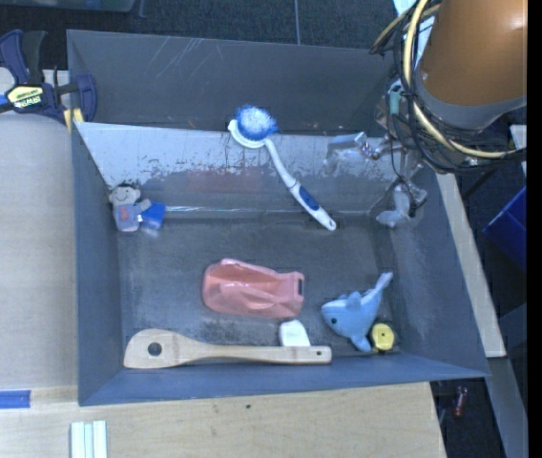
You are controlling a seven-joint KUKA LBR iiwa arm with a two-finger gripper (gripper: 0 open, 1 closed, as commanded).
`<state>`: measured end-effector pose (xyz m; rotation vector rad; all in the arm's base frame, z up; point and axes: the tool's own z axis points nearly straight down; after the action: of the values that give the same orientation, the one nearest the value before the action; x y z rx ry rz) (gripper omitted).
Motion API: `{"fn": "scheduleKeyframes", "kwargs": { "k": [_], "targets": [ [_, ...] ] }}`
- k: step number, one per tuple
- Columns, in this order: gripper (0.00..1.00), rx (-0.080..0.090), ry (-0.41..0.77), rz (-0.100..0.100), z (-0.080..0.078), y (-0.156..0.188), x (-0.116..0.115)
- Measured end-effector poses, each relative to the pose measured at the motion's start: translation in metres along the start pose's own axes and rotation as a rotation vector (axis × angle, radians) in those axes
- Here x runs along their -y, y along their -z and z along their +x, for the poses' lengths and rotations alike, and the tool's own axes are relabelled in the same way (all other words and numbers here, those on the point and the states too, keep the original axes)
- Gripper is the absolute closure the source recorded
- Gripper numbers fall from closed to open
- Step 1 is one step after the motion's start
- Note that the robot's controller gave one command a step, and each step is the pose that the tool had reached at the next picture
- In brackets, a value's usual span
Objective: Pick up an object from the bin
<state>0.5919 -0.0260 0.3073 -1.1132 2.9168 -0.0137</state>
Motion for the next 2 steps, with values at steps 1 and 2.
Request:
{"fn": "scheduleKeyframes", "kwargs": {
  "k": [1,2],
  "targets": [
    [0.00,-0.001,0.057,-0.013,-0.033,-0.074,-0.038],
    [0.00,0.007,0.202,0.007,-0.023,-0.091,0.006]
  ]
}}
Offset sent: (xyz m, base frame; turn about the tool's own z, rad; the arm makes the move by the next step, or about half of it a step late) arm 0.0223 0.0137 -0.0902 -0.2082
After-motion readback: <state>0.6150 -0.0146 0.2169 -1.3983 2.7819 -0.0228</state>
